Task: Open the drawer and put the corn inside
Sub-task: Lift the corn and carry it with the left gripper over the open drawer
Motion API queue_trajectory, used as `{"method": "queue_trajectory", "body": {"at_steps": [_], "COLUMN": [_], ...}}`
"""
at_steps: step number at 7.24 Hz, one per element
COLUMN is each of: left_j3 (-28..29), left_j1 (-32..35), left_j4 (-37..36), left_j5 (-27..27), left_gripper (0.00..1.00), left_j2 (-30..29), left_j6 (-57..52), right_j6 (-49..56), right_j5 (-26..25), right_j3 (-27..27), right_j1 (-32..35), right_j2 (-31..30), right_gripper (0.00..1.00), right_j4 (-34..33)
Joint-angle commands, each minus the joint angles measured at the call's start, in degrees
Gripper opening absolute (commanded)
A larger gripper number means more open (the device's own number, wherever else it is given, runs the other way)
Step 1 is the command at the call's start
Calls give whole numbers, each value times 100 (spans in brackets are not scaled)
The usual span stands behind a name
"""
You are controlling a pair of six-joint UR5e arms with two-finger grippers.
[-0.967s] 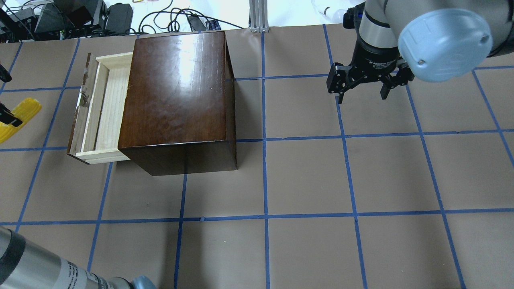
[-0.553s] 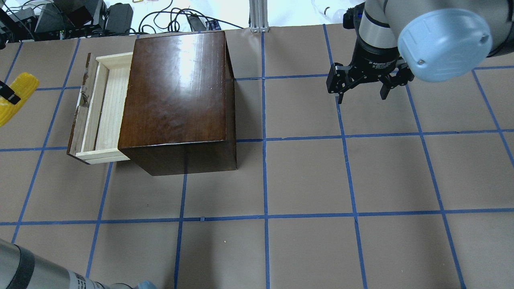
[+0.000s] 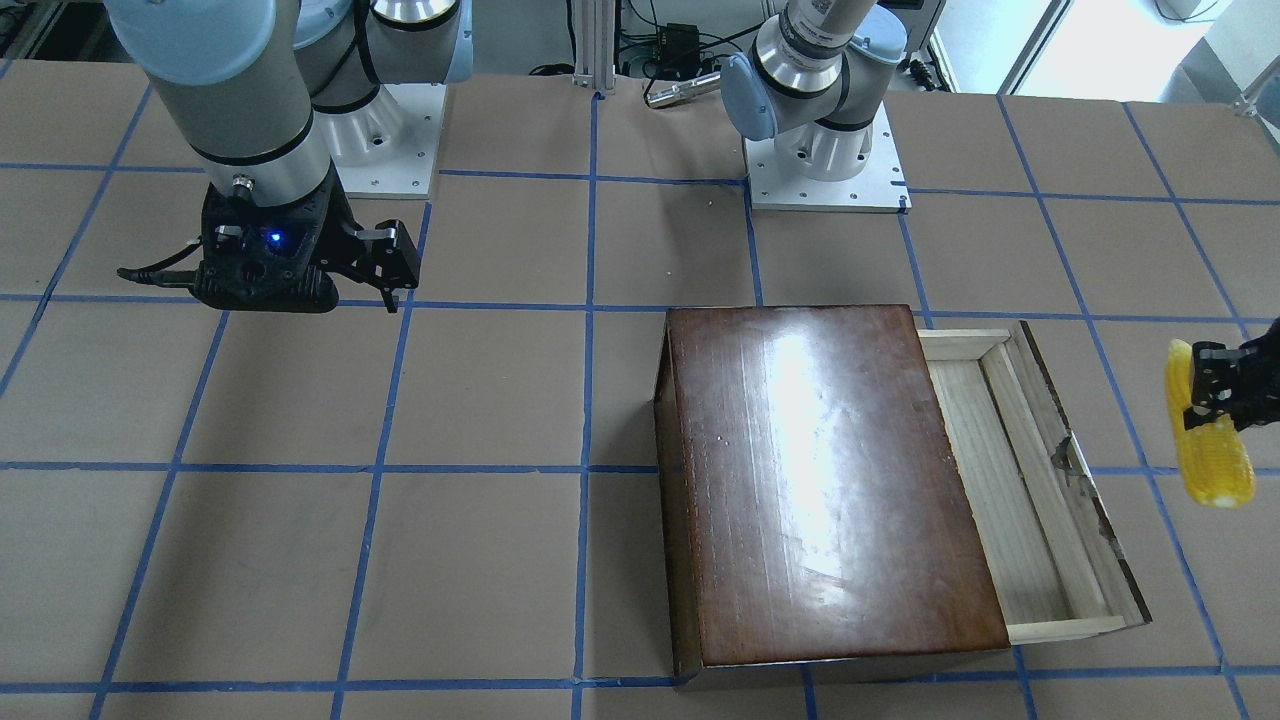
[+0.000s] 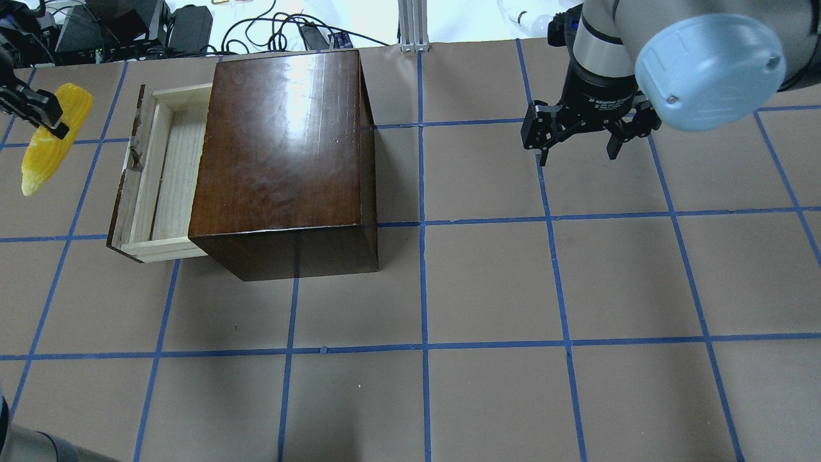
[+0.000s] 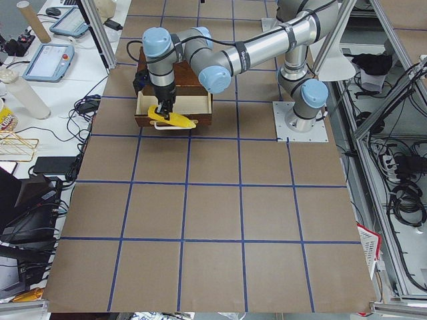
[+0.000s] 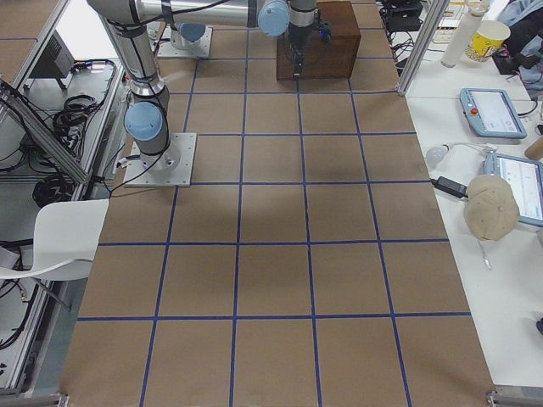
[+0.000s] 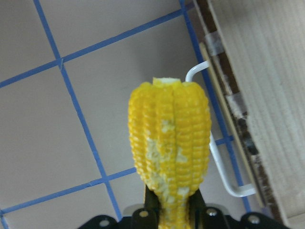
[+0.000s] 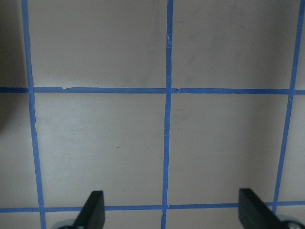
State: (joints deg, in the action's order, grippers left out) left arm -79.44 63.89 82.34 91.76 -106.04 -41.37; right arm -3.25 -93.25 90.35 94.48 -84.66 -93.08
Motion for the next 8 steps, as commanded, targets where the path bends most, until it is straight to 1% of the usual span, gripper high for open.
{"method": "queue_trajectory", "body": {"at_steps": [1,2,3,6,8], "left_j3": [-54,-63,-115,-195,-204], "left_j1": [561,746,861,845,845], "left_j4": [325,457,510,440,30], "left_j5": [-9,-35,-288,-553,-642], "left_gripper": [0,0,0,0,0], "left_j2": [93,40,-56,-372,-740], "left_j6": [1503,2153,2447,2380,2309], "right_j6": [0,0,0,0,0], "right_j5": [0,0,0,-9,-9], "right_j3": [0,0,0,0,0], "right_j1": [0,0,0,0,0], "right_j2": [2,2,2,-7,-7], "right_gripper": [100,100,100,100,100], "right_j4": [-8,0,0,0,0]}}
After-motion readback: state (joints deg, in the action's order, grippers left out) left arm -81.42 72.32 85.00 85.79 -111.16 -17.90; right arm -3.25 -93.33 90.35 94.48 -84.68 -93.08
